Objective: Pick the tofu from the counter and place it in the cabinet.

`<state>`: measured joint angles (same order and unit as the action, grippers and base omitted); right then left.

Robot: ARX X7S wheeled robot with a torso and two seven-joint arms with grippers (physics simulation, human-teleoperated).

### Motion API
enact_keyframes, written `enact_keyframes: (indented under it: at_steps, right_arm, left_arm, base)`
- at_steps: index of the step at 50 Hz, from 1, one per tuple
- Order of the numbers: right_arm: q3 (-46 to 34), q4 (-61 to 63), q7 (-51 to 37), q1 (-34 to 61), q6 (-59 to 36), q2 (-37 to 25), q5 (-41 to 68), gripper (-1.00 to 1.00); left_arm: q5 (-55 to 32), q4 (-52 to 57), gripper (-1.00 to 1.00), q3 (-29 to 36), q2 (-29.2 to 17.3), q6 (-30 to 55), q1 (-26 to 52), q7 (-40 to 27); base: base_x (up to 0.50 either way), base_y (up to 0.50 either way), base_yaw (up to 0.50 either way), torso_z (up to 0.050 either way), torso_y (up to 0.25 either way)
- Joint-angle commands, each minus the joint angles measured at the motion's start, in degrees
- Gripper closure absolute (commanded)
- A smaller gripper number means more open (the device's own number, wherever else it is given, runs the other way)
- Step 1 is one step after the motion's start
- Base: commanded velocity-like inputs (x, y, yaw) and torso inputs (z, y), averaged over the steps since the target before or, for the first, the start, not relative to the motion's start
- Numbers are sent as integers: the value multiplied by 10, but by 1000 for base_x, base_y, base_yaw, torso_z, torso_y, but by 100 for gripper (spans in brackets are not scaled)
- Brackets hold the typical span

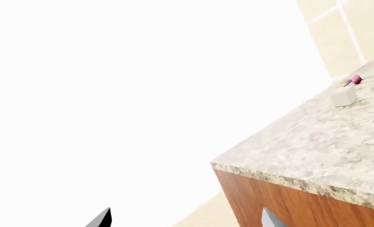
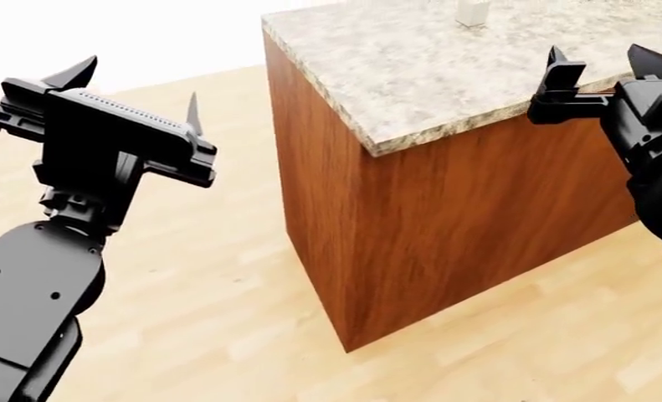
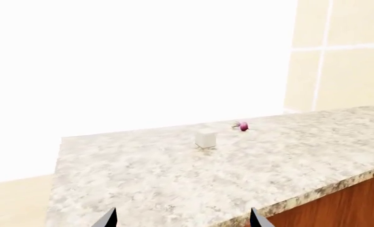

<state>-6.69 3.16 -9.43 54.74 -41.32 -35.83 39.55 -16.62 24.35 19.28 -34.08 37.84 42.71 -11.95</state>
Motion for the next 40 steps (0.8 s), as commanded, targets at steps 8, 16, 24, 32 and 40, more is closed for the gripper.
enact_keyframes:
  at_steps: [8,16,24,32,40]
  right_arm:
    - [-13,-12,10,14,1,-6,-10,-100]
    - [-24,-16,14,27,0,-5,-16,-100]
    - [-30,-15,16,37,-2,-4,-18,-100]
    - [-40,-21,22,50,-6,-7,-24,-100]
    - [-48,-31,29,57,-1,-6,-30,-100]
  left_arm:
    - [-94,-65,-100,-4,17,81,114,101]
    - [-141,-98,-100,-41,29,120,149,113]
    - [-146,-174,-100,-49,41,130,195,126]
    - [-115,-240,-100,-1,53,119,249,150]
    - [-107,-245,-100,21,53,122,262,161]
  base:
    - [-493,-67,0,0,1]
    - [-492,-70,0,0,0]
    - [-492,-71,0,0,1]
    - [-490,-83,0,0,0]
    - [-488,-96,0,0,1]
